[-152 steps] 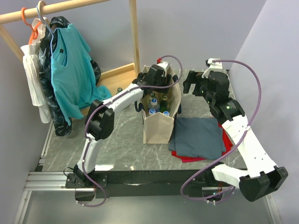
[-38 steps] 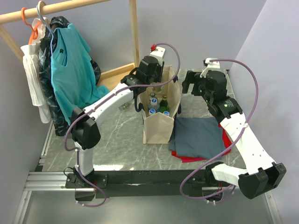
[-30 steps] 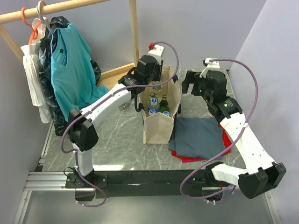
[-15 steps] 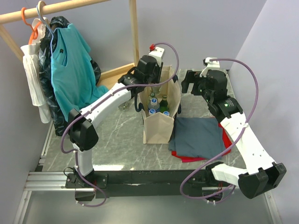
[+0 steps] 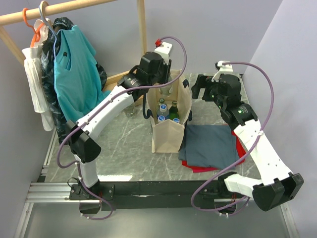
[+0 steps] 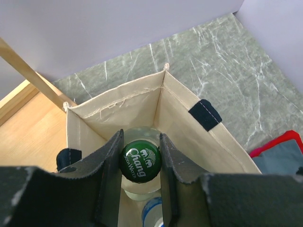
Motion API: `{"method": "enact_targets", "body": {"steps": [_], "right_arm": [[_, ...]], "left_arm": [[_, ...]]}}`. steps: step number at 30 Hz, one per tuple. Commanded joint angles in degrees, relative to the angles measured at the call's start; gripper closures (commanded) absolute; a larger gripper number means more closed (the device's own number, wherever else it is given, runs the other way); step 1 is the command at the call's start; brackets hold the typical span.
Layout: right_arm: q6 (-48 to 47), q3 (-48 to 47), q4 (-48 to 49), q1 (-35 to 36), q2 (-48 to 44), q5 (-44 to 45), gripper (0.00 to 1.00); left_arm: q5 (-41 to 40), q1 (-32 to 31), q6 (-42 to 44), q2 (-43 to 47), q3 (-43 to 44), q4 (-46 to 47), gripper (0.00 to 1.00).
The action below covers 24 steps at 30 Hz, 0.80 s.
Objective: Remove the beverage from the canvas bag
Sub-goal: Take out the drink from the canvas bag.
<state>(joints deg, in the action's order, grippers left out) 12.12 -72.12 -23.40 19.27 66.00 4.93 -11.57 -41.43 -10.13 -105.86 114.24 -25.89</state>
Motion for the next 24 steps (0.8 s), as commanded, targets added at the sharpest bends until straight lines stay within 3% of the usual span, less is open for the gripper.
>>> {"method": "enact_targets", "body": {"steps": [1, 24], "right_arm": [[0.2, -2.8, 1.1, 0.2, -0.4, -0.4, 0.00], [0.7, -2.2, 1.2, 0.2, -1.1, -1.5, 0.00]], "left_arm": [[0.8, -0.1, 0.6, 6.9, 5.2, 6.2, 0.99], [1.6, 0.0, 0.1, 14.5, 3.3, 4.6, 0.99]]}}
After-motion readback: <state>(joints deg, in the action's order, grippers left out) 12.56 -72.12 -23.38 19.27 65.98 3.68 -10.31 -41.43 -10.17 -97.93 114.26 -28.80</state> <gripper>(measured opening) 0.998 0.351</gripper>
